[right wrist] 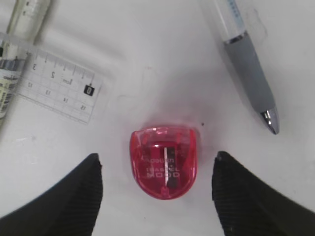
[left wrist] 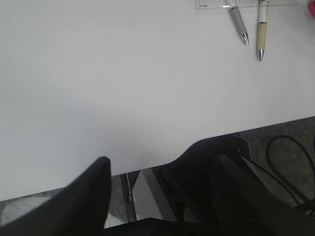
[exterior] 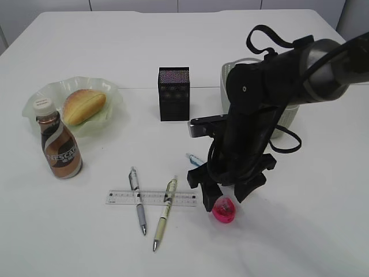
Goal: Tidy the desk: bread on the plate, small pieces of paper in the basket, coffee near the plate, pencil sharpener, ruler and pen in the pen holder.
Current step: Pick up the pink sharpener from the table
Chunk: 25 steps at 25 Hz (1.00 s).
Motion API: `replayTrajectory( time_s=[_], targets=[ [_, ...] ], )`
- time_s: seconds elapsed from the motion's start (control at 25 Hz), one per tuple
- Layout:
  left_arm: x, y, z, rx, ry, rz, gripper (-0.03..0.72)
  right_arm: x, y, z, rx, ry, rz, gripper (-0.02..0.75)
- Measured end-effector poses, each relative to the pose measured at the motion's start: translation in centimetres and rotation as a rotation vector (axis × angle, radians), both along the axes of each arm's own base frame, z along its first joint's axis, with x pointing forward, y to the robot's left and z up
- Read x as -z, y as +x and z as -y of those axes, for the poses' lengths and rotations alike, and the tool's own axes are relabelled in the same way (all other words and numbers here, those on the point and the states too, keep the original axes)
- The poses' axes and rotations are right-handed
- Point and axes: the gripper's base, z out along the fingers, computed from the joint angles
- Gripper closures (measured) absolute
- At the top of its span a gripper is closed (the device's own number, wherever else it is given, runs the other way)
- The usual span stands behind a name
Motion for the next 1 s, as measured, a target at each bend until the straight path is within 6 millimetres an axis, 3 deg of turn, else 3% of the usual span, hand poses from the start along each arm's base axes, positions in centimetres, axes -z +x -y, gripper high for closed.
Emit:
replayTrajectory(
  time_s=[0.6,1.0],
  targets=[
    [0.0,0.0,0.0,0.0,0.0,0.0,0.212,2.2,0.1,-0.1,-0.005,-0.023,-0.047,0.225],
    [0.0,0.0,0.0,0.0,0.0,0.0,0.212,2.2,0.1,-0.1,-0.017,-0.023,-0.042,0.229]
  ],
)
